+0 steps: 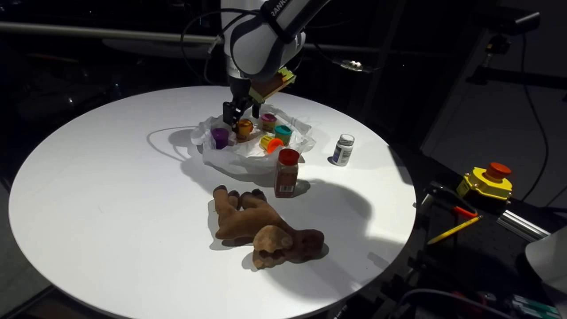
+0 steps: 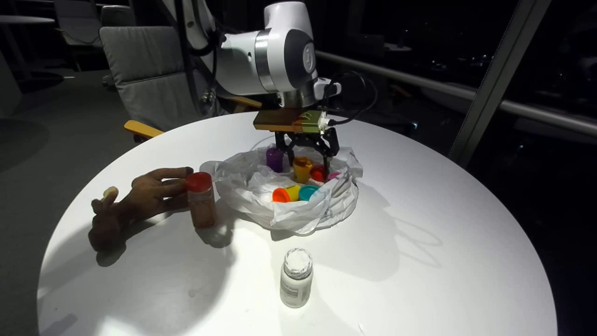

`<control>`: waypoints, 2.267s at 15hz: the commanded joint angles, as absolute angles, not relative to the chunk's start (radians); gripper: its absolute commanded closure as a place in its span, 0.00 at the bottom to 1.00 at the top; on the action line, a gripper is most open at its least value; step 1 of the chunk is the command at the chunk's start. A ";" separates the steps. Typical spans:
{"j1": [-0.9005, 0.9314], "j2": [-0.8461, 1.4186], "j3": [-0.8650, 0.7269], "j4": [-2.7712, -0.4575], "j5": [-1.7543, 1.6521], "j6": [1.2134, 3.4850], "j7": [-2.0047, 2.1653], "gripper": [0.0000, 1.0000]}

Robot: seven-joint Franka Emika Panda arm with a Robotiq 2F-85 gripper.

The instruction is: Pick up the objects from the plastic bag and them on the table.

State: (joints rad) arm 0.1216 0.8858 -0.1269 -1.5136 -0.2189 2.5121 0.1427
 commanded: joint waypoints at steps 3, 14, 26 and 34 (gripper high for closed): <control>0.124 0.924 -0.121 -1.438 -0.208 2.474 0.143 0.34; 0.147 0.690 -0.192 -1.648 -0.237 2.476 0.240 0.73; 0.248 0.277 -0.194 -2.271 -0.629 2.455 0.358 0.73; 0.127 0.376 -0.072 -2.357 -0.698 2.704 0.188 0.73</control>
